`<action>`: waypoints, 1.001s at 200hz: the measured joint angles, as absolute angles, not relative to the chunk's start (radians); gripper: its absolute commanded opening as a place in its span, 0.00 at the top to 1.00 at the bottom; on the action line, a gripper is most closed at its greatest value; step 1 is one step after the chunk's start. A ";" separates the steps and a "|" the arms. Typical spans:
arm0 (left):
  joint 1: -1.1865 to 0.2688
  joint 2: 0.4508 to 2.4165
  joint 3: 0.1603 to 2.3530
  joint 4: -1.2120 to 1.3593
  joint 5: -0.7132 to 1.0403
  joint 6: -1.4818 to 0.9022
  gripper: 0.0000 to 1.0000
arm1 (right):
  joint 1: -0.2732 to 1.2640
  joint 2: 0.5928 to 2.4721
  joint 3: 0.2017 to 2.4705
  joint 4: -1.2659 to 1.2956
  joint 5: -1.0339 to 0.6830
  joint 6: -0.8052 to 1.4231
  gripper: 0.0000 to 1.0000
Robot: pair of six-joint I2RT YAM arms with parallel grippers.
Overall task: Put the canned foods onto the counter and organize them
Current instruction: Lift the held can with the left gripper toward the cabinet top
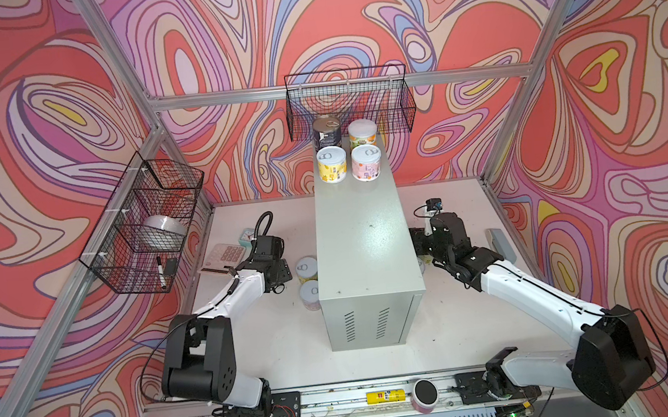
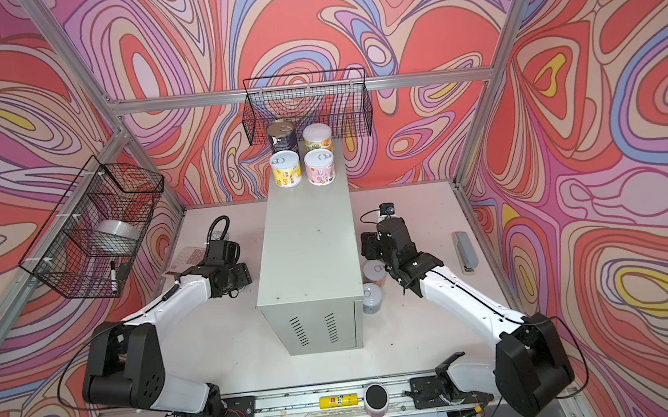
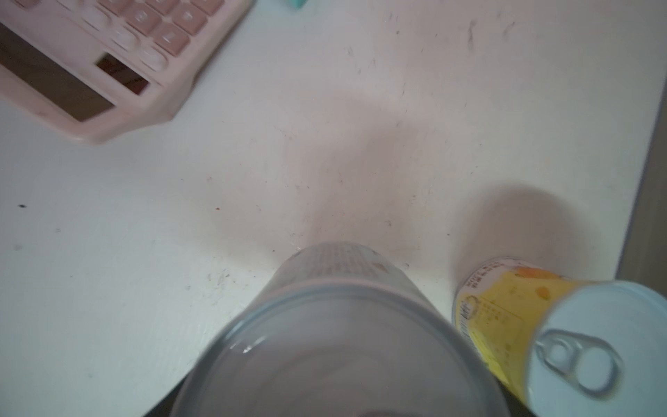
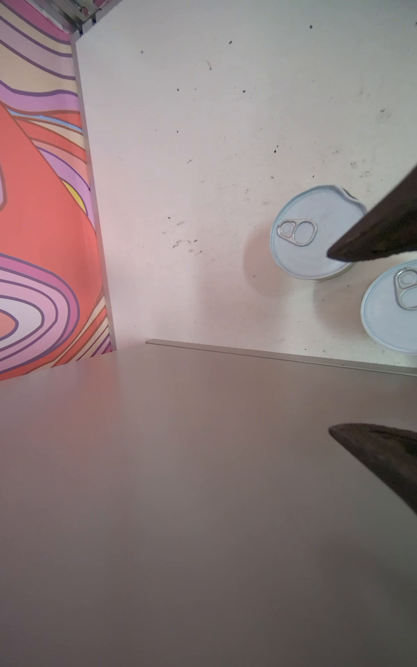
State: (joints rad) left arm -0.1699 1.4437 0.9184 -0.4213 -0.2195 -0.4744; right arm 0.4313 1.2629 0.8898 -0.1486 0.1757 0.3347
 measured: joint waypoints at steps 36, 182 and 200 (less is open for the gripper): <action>-0.170 1.334 1.023 -0.545 -0.229 -0.450 1.00 | 0.431 1.235 0.890 -0.157 0.187 0.334 0.27; -0.221 1.366 2.026 -1.087 -0.079 -0.236 1.00 | 0.426 1.129 1.023 -0.288 0.265 0.312 0.27; -0.259 1.433 2.128 -1.133 -0.052 -0.227 1.00 | 0.426 1.110 1.039 -0.308 0.265 0.306 0.28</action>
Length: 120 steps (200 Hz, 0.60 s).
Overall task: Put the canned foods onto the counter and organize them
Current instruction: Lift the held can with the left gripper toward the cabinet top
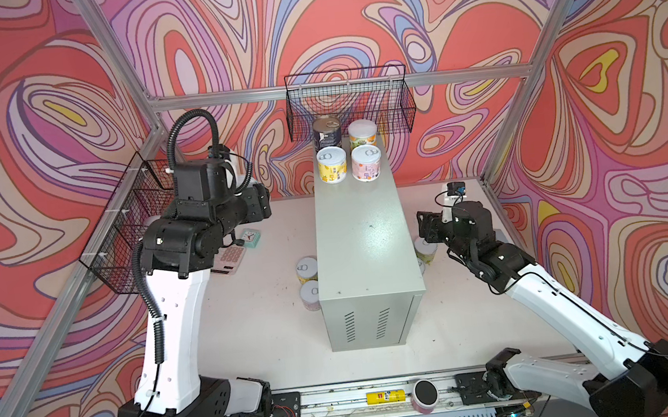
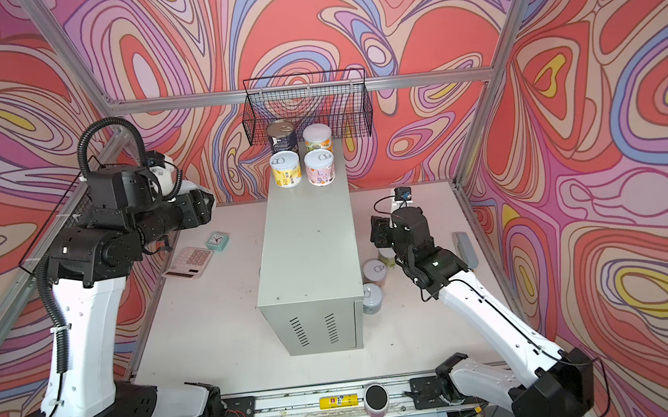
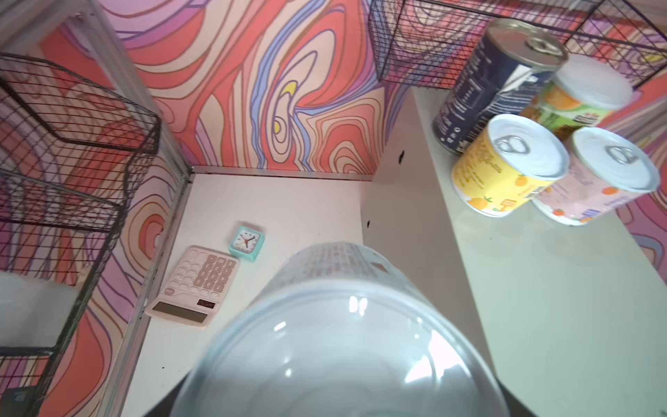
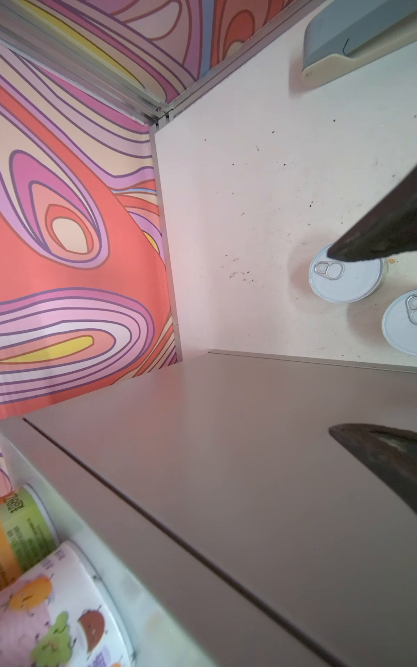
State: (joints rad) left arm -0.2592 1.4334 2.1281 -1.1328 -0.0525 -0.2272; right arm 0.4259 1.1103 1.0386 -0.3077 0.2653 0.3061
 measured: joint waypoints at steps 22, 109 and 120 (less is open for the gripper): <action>-0.344 1.538 2.274 -1.183 -0.040 -0.209 1.00 | 0.426 1.103 1.057 -0.320 0.265 0.302 0.28; -0.505 1.822 2.580 -1.317 -0.026 -0.168 1.00 | 0.426 1.071 1.068 -0.363 0.273 0.287 0.28; -0.518 1.826 2.580 -1.317 -0.028 -0.168 1.00 | 0.426 1.069 1.072 -0.369 0.274 0.284 0.28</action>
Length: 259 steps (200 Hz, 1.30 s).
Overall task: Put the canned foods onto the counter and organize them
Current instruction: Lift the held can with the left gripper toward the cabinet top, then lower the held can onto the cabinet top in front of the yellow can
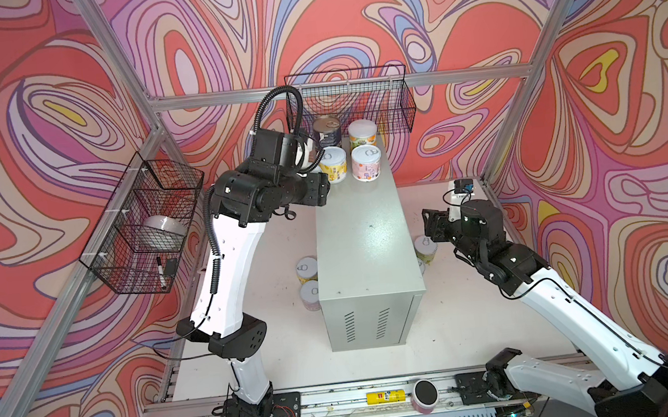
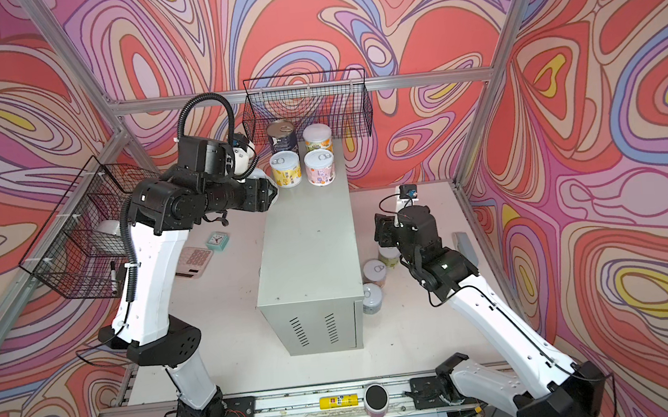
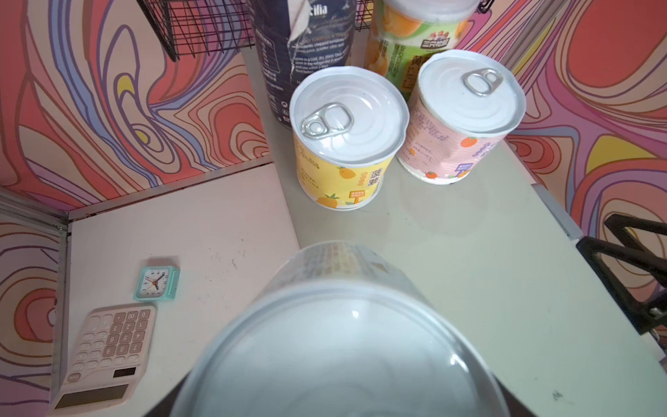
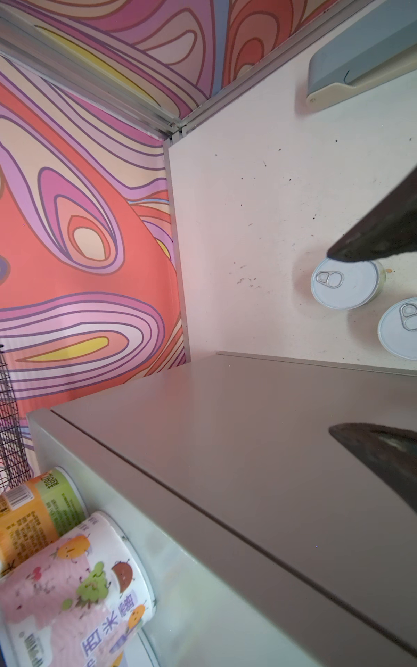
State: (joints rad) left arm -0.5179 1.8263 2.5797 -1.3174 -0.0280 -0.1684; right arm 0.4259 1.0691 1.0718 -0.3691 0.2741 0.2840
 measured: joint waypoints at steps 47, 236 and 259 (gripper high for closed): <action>-0.583 1.842 2.588 -1.316 -0.039 -0.169 1.00 | 0.426 1.069 1.084 -0.374 0.276 0.281 0.28; -0.630 1.938 2.590 -1.285 -0.165 -0.184 0.31 | 0.426 1.059 1.076 -0.371 0.261 0.291 0.26; -0.630 1.941 2.590 -1.276 -0.171 -0.184 0.23 | 0.426 1.074 1.075 -0.370 0.261 0.294 0.26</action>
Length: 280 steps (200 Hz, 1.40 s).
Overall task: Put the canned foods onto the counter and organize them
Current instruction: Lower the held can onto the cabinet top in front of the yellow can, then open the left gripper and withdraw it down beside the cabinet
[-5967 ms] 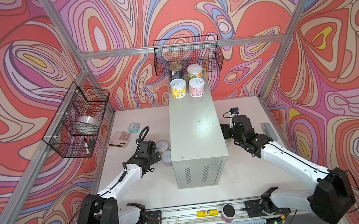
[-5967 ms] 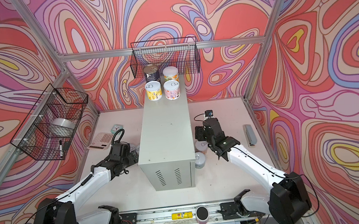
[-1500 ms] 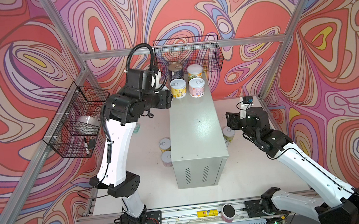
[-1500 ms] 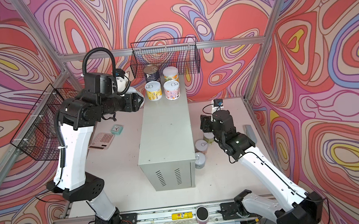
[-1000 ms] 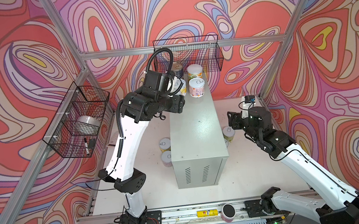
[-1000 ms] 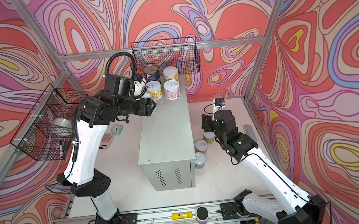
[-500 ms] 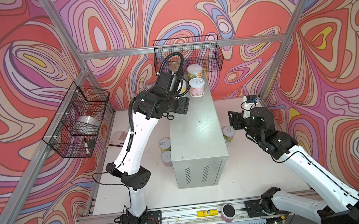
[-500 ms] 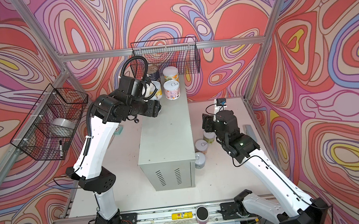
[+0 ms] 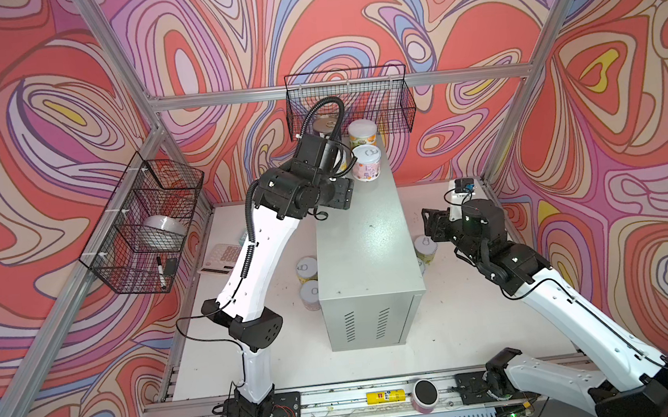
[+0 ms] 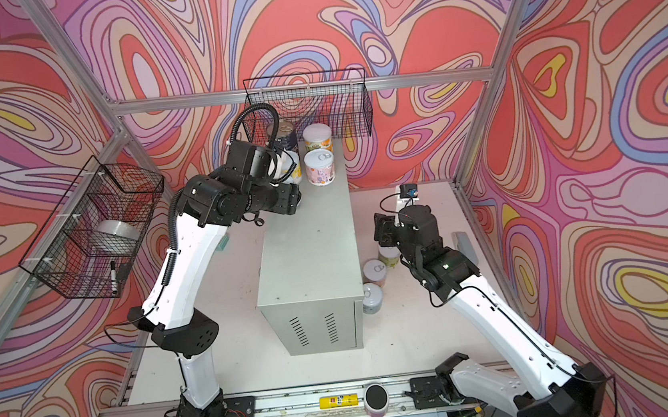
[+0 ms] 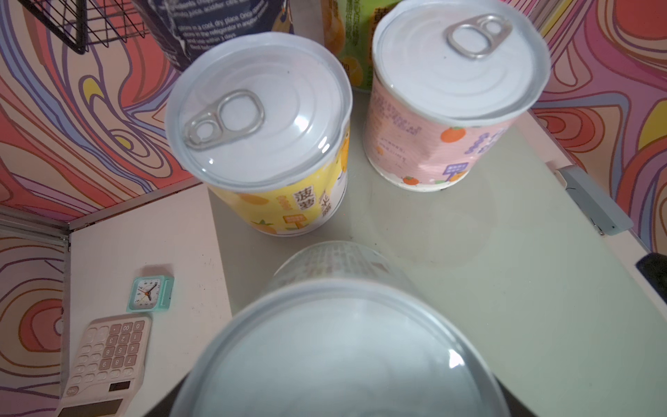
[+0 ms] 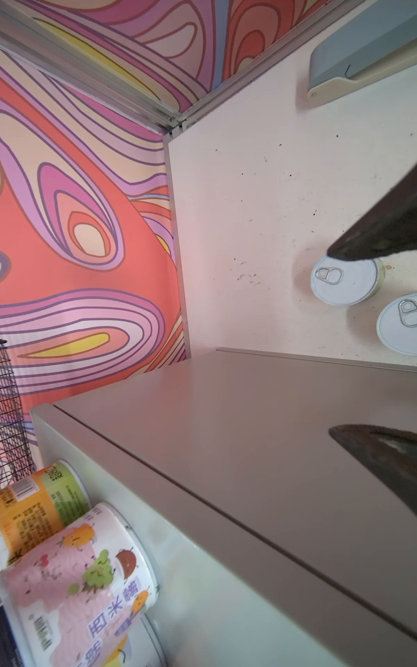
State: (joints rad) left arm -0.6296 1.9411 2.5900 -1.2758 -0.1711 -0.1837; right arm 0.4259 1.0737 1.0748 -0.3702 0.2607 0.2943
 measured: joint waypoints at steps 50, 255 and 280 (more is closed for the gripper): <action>-0.630 1.946 2.590 -1.265 -0.182 -0.182 0.07 | 0.426 1.092 1.075 -0.370 0.262 0.302 0.24; -0.643 1.324 1.830 -0.691 -0.173 -0.155 0.20 | 0.426 1.087 1.052 -0.360 0.334 0.304 0.24; -0.643 1.200 1.613 -0.631 -0.177 -0.180 0.18 | 0.425 1.050 1.008 -0.353 0.356 0.293 0.26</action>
